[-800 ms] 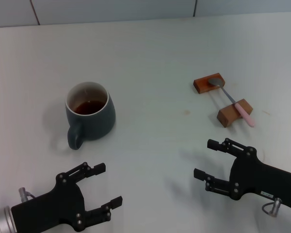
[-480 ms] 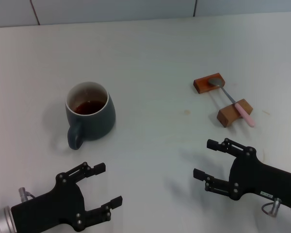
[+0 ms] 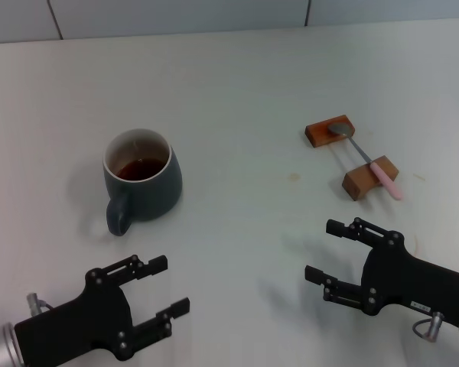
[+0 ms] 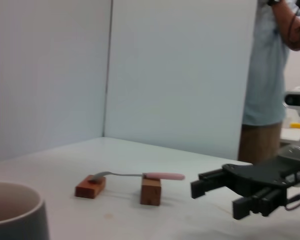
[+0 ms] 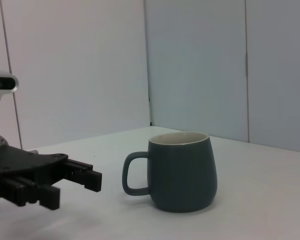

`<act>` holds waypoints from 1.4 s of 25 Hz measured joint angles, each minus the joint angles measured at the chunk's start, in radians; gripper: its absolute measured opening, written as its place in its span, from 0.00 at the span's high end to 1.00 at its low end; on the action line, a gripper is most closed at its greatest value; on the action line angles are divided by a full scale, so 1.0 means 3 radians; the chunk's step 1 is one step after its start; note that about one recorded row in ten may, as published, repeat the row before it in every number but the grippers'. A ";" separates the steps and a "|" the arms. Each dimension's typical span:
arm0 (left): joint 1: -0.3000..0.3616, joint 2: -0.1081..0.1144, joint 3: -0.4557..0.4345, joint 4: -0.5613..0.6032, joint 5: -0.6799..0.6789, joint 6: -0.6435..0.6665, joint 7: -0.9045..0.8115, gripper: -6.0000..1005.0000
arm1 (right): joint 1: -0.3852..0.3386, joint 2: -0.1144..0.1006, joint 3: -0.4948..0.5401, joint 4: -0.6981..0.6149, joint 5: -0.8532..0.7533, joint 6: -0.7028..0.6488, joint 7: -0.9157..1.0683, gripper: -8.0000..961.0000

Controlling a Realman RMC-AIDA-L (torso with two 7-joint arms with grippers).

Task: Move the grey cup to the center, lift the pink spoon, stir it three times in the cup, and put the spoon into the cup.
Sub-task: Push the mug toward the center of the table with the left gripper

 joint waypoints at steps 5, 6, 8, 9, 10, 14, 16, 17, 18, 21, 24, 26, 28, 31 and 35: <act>0.0017 -0.0002 -0.0048 0.0000 -0.0017 0.0003 -0.0011 0.33 | 0.0000 0.0000 0.0000 0.0000 0.0000 0.0000 0.0000 0.18; 0.0018 -0.0003 -0.0057 0.0000 -0.0017 0.0003 -0.0017 0.37 | 0.0000 0.0000 0.0000 0.0000 0.0000 0.0000 0.0000 0.18; 0.0006 -0.0003 -0.0044 0.0000 -0.0016 0.0005 -0.0030 0.44 | 0.0000 0.0000 0.0000 0.0000 0.0000 0.0000 0.0000 0.18; 0.0006 -0.0003 -0.0044 0.0000 -0.0016 0.0005 -0.0030 0.47 | 0.0000 0.0000 0.0000 0.0000 0.0000 0.0000 0.0000 0.18; 0.0001 -0.0003 -0.0038 0.0000 -0.0010 0.0005 -0.0032 0.50 | 0.0000 0.0000 0.0000 0.0000 0.0000 0.0002 0.0000 0.18; 0.0003 -0.0003 -0.0034 0.0000 -0.0004 0.0009 -0.0033 0.64 | 0.0002 0.0002 0.0000 0.0000 0.0000 0.0011 0.0000 0.18; 0.0008 -0.0003 -0.0067 -0.0002 -0.0019 0.0047 -0.0033 0.75 | 0.0004 0.0003 0.0000 0.0000 0.0000 0.0013 0.0000 0.18; 0.0009 -0.0003 -0.0096 -0.0004 -0.0023 0.0079 -0.0033 0.80 | 0.0005 0.0003 0.0000 0.0000 0.0000 0.0014 0.0000 0.18; 0.0009 -0.0005 -0.0200 -0.0015 -0.0030 0.0155 -0.0034 0.85 | 0.0007 0.0003 0.0000 0.0000 0.0000 0.0014 0.0000 0.18; 0.0005 -0.0006 -0.0549 -0.0087 -0.0042 0.0254 -0.0018 0.91 | 0.0013 0.0004 0.0000 0.0000 0.0000 0.0015 0.0000 0.18; -0.0006 0.0000 -0.1016 -0.0167 -0.0045 0.0282 0.0063 0.96 | 0.0021 0.0005 0.0000 0.0000 0.0001 0.0017 -0.0001 0.18; -0.0027 0.0003 -0.1382 -0.0179 -0.0047 0.0277 0.0140 1.00 | 0.0026 0.0005 0.0000 0.0000 0.0002 0.0017 -0.0003 0.18; -0.0042 0.0009 -0.1763 -0.0177 -0.0059 0.0217 0.0302 1.00 | 0.0028 0.0005 0.0000 0.0000 0.0003 0.0017 -0.0004 0.18; -0.0057 0.0024 -0.2163 -0.0177 -0.0075 0.0022 0.0645 0.99 | 0.0028 0.0005 0.0000 0.0000 0.0010 0.0013 -0.0005 0.18; -0.0105 0.0029 -0.2375 -0.0181 -0.0075 -0.0411 0.1211 0.99 | 0.0028 0.0005 0.0004 0.0000 0.0014 0.0005 -0.0005 0.18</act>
